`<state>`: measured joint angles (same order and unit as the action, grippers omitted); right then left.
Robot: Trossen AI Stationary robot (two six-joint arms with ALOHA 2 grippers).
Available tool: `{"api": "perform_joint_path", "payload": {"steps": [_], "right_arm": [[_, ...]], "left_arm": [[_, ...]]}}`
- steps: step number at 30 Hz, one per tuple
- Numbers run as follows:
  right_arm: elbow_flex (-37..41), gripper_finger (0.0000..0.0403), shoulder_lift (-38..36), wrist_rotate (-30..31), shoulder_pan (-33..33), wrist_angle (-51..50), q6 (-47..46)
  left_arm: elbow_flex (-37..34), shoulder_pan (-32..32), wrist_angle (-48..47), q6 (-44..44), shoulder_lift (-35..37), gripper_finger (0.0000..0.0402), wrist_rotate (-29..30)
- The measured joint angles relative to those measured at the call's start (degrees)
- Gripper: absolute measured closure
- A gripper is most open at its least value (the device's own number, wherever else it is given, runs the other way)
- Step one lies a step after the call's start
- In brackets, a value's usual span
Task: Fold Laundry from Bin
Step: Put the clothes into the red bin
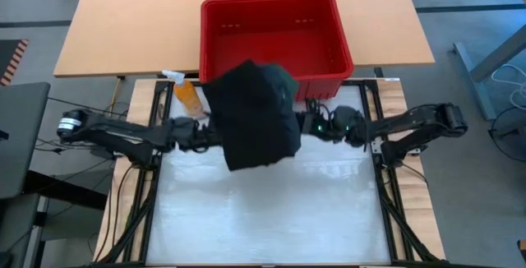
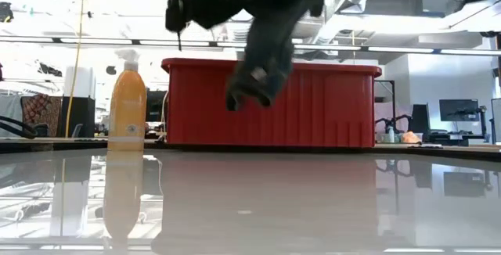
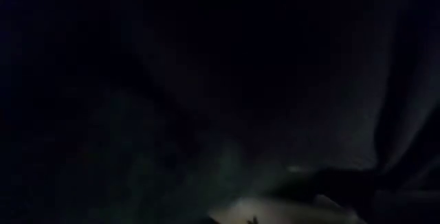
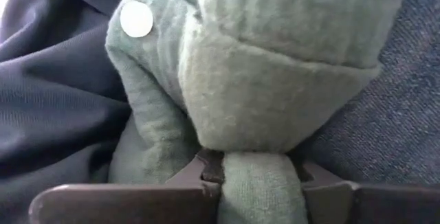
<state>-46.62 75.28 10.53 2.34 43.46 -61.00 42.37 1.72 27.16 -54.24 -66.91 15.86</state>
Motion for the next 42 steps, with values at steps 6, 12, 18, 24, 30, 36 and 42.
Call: {"api": "perform_joint_path", "payload": {"steps": [6,12,18,24,30,36,42], "right_arm": [[-11.6,0.0324,0.1,-9.2,-8.3,-6.9,4.3],[-28.1,0.0324,5.2,-17.2,-19.2,-20.8,5.3],[-46.2,0.0324,15.6,-25.1,-30.8,-26.0,2.2],[-66.7,0.0324,28.5,-34.8,-39.9,-29.0,-2.8],[-75.2,0.0324,38.9,-38.8,-45.4,-30.3,-4.4],[-74.8,0.0324,47.0,-41.2,-46.5,-27.2,-6.8],[-74.7,0.0324,52.9,-46.3,-49.4,-28.1,-5.7]], "left_arm": [[17.6,-6.9,-24.2,5.0,3.8,0.0335,-2.3],[35.2,-19.5,-38.9,9.5,-1.2,0.0335,-10.0],[51.9,-35.4,-46.7,10.6,-11.7,0.0335,-21.9],[67.8,-46.1,-48.9,10.6,-23.9,0.0335,-32.7],[79.9,-54.6,-58.4,14.5,-34.4,0.0335,-39.8],[81.4,-59.4,-69.0,23.5,-38.2,0.0335,-40.7],[79.4,-60.2,-69.9,26.5,-44.0,0.0335,-38.3]]}}
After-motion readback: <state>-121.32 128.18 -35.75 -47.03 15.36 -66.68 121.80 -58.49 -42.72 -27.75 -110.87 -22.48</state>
